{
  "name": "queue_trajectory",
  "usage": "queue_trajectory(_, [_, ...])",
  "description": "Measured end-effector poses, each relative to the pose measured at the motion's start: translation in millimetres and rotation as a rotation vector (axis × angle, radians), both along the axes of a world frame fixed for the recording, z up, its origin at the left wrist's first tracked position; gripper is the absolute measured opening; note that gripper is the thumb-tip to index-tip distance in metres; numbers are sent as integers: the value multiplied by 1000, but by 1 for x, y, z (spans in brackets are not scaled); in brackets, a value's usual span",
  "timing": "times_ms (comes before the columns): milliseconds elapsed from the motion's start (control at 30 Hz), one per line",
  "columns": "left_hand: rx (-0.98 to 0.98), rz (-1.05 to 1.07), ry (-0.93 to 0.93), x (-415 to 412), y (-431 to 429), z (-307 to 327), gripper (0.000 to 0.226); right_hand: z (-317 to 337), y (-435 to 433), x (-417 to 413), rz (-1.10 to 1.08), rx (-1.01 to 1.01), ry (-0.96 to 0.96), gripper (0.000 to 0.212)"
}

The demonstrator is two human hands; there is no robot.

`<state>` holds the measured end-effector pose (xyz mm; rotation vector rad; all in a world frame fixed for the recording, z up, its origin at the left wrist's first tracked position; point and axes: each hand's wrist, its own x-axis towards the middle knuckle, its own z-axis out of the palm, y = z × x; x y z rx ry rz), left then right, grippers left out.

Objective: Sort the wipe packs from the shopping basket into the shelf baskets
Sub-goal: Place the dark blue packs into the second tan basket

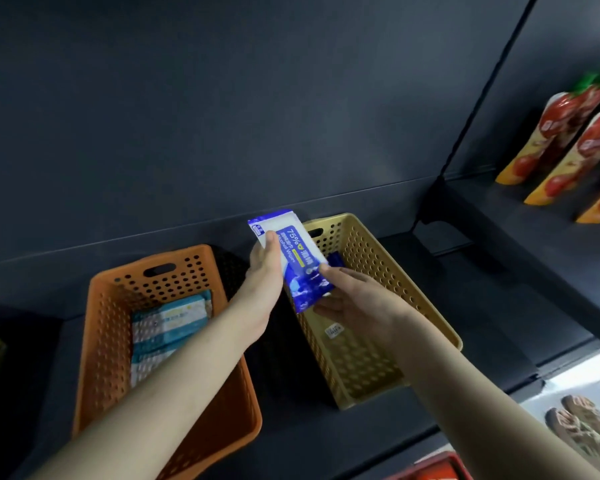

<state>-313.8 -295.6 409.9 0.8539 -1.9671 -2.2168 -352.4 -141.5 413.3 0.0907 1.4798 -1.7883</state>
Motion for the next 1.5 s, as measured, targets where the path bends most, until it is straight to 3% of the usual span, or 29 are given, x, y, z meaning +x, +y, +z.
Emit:
queue_trajectory(100, [-130, -126, -9, 3, 6, 0, 74, 8, 2, -3, -240, -183, -75, 36])
queue_trajectory(200, [-183, -192, -4, 1, 0, -9, 63, 13, 15, -19, -368, -108, 128, 23])
queue_trajectory(267, [-115, -165, -44, -2, -9, -18, 63, 14, 29, -32, -272, 175, 390, 26])
queue_trajectory(333, [-76, -180, -88, -4, -13, -24, 63, 16, 41, -43, -9, 569, 642, 32])
queue_trajectory(367, [-74, -206, -97, -5, -13, -26, 61, 15, 44, -46, 135, 697, 667, 34])
queue_trajectory(433, [-62, -230, -84, -7, -13, -30, 57, 11, 41, -48, 343, 778, 537, 34])
queue_trajectory(533, [-33, -199, -79, -12, -14, -32, 55, -5, 25, -50, 450, 868, 408, 40])
queue_trajectory(667, [-26, -173, -87, -17, -18, -35, 55, -19, 10, -61, 541, 1038, 485, 43])
queue_trajectory(833, [-23, -181, -95, -17, -20, -35, 55, -38, 4, -58, 577, 1196, 711, 45])
queue_trajectory(1067, [-37, -196, -80, -16, -19, -33, 54, -35, 10, -41, 618, 1250, 920, 52])
queue_trajectory(1200, [-44, -195, -88, -17, -18, -31, 54, -43, 17, -37, 618, 1165, 845, 47])
queue_trajectory(1500, [-75, -189, -104, -19, -18, -34, 53, -44, 15, -43, 587, 1113, 871, 46])
